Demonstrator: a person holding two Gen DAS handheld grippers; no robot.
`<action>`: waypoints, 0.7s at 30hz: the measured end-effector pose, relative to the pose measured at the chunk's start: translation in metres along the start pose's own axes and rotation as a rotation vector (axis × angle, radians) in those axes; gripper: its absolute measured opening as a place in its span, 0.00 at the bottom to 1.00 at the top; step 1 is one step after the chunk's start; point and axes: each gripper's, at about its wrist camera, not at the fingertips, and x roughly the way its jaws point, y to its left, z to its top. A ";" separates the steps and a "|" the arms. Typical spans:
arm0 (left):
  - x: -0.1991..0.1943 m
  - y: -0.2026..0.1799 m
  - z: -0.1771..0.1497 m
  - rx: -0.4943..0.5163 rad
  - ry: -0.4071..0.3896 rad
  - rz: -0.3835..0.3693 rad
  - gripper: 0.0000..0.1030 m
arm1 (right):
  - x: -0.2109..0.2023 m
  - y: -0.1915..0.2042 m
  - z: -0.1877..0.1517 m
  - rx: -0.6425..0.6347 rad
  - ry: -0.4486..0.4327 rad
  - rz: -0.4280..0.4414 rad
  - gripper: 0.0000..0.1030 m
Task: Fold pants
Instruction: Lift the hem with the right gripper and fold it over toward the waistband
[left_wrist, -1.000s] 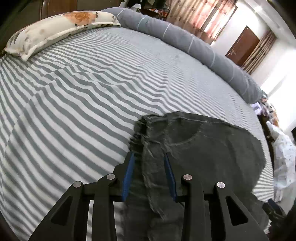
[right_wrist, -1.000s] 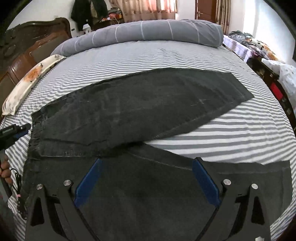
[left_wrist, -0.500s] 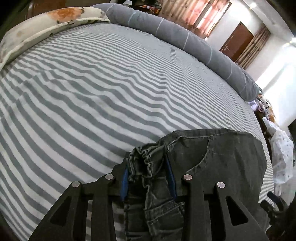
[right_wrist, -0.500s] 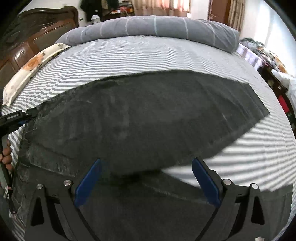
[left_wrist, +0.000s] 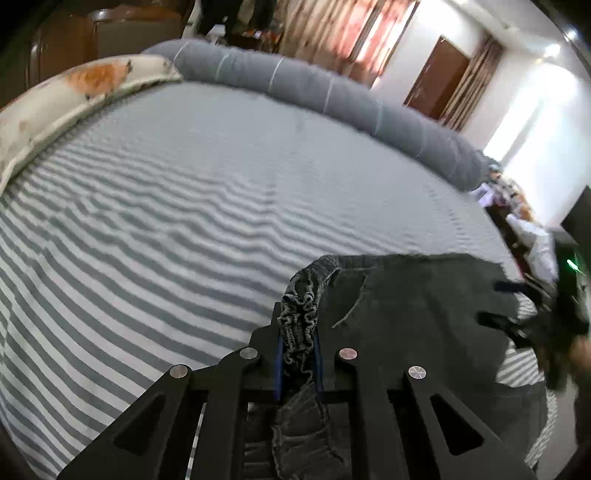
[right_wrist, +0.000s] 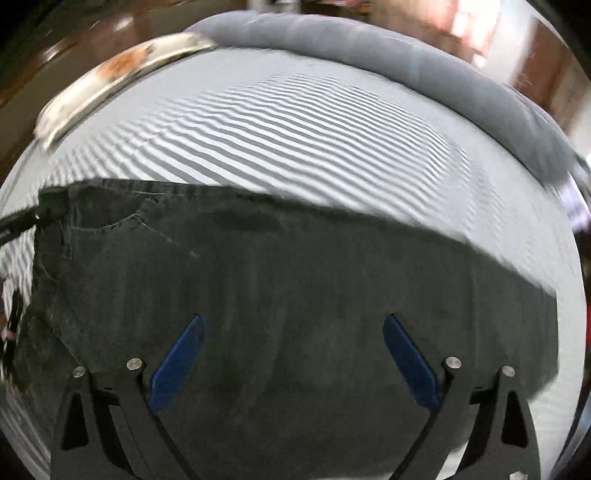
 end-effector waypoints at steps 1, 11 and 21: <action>-0.007 -0.002 0.000 0.013 -0.014 -0.017 0.12 | 0.002 0.000 0.016 -0.063 0.015 -0.006 0.94; -0.040 -0.017 -0.005 0.077 -0.079 -0.199 0.11 | 0.037 0.040 0.097 -0.442 0.099 0.084 0.91; -0.055 -0.033 -0.010 0.146 -0.101 -0.269 0.11 | 0.082 0.068 0.111 -0.662 0.239 0.249 0.63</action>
